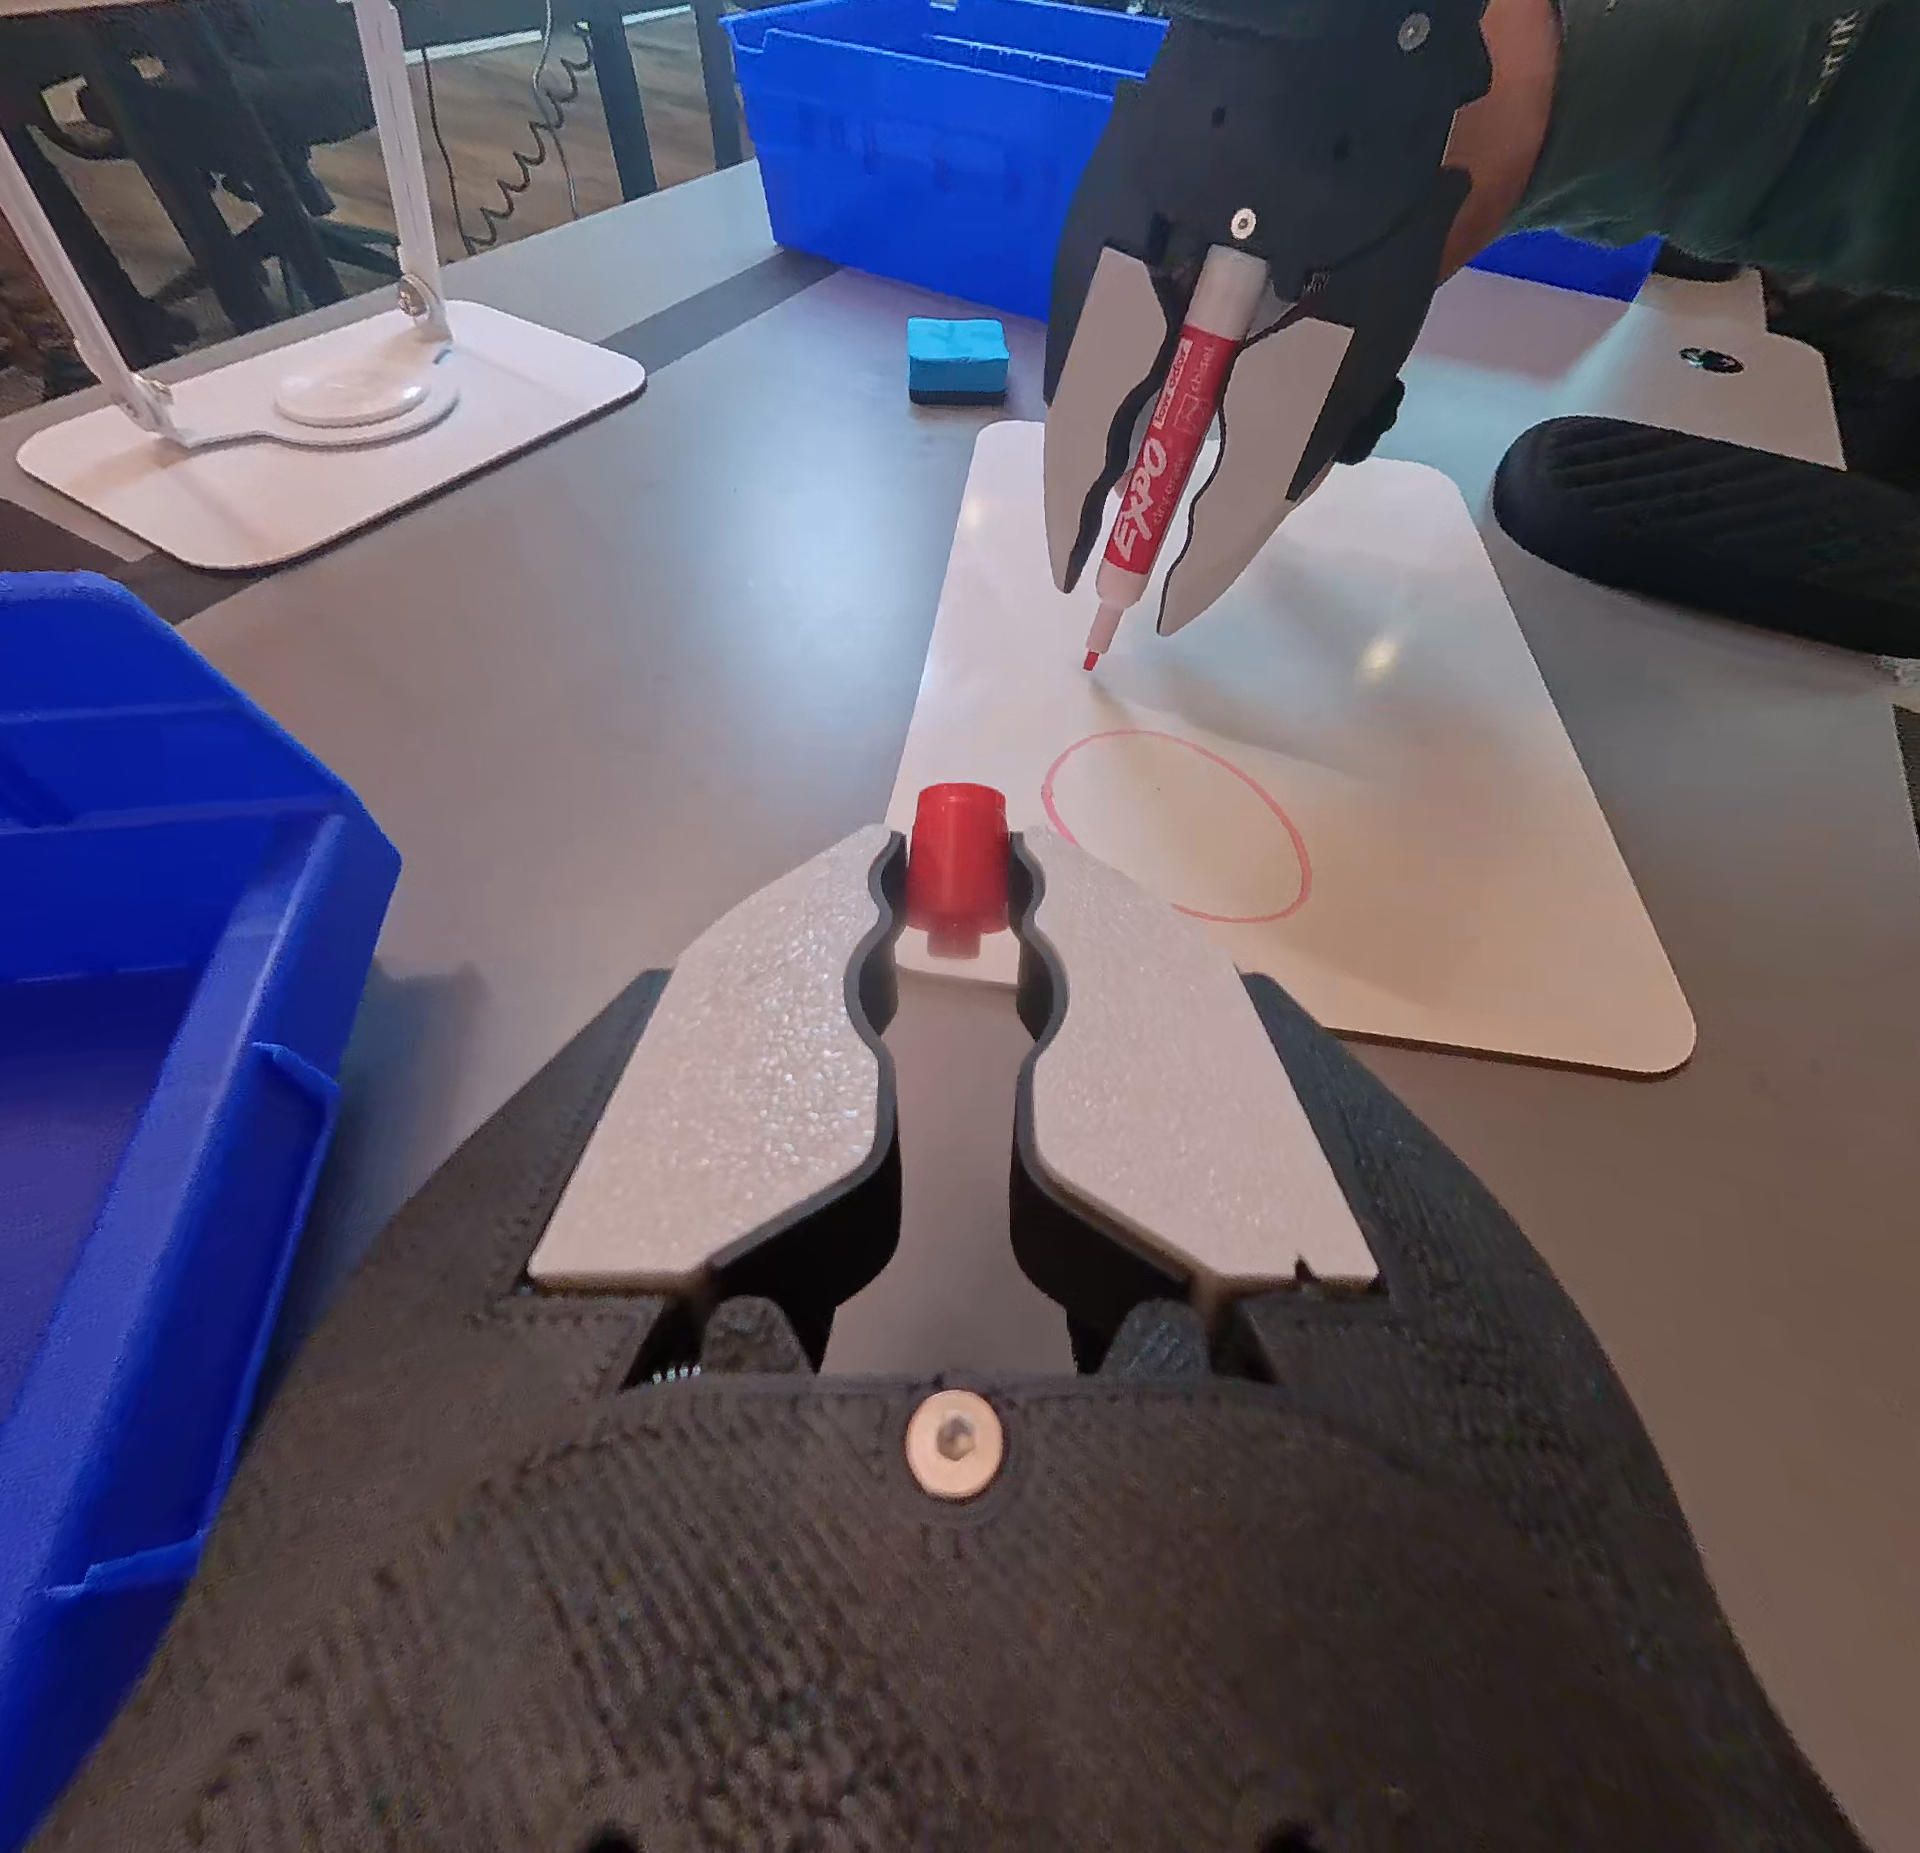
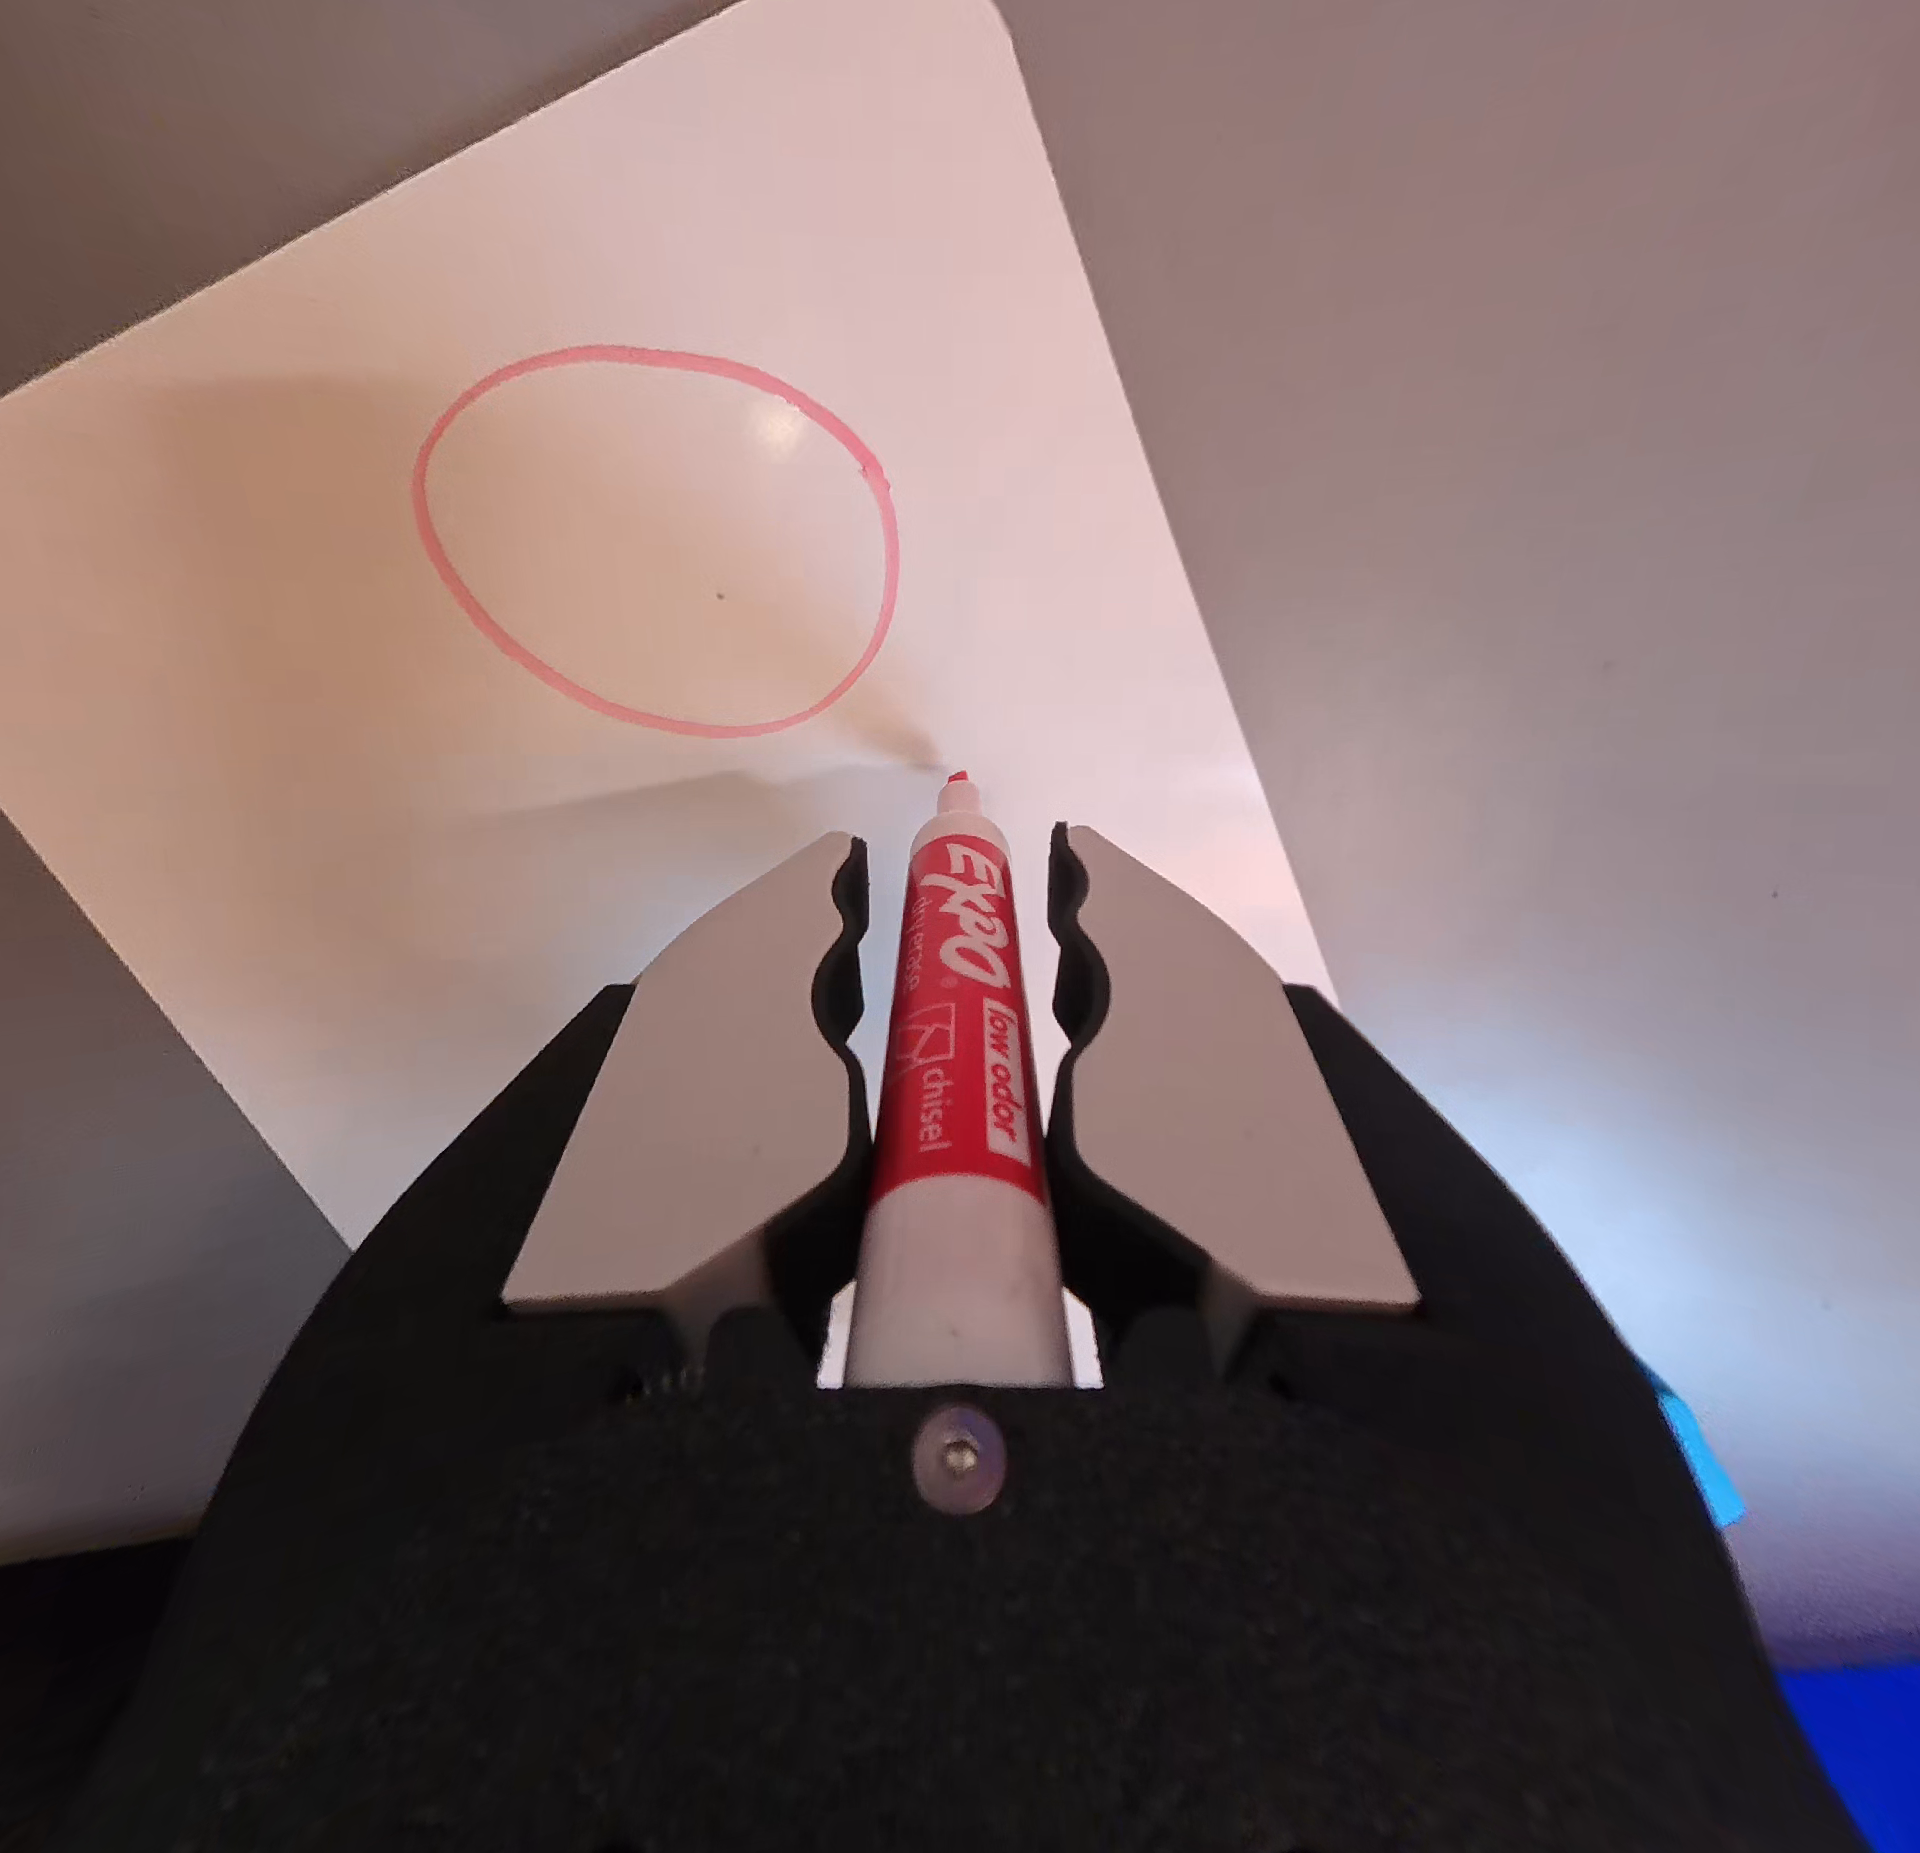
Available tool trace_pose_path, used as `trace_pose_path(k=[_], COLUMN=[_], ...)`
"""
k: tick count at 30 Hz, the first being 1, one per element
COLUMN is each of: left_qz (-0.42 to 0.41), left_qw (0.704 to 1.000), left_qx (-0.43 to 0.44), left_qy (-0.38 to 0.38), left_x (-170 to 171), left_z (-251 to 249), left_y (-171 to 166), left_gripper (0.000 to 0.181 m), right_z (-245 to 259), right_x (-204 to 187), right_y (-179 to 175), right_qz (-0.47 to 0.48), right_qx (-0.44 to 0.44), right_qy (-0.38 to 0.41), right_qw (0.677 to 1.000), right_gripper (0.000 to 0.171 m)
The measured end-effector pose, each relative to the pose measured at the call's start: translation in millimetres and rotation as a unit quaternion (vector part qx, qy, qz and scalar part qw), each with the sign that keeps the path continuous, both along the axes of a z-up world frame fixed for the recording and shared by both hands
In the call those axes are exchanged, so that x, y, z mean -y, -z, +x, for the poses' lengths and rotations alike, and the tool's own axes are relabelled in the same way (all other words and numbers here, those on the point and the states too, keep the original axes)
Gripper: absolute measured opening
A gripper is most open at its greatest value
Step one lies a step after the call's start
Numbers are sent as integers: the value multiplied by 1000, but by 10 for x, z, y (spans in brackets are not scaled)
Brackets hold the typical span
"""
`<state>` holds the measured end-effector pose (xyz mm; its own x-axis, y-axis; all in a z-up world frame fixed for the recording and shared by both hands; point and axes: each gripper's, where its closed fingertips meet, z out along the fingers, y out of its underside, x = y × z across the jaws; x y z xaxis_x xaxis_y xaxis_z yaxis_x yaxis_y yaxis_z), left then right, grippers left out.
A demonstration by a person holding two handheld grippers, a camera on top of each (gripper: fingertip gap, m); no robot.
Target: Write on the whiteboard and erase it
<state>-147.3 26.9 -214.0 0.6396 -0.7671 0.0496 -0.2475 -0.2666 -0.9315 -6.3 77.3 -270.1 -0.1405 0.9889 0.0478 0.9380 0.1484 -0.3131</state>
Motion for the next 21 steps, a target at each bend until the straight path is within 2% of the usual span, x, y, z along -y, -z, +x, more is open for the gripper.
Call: trace_pose_path(k=[7, 21], left_qz=[-3, -5], left_qw=[1000, 1000], left_qx=[-4, -6], left_qy=[1, 7], left_x=[-4, 10], left_z=[1, 18], left_y=[27, 34], left_gripper=[19, 18], right_z=[-15, 37], right_x=[-107, -59], right_y=[24, 54], right_qz=[14, 13], right_qx=[8, 29], right_qy=[4, 3], right_qw=[1000, 999], right_gripper=[34, 34])
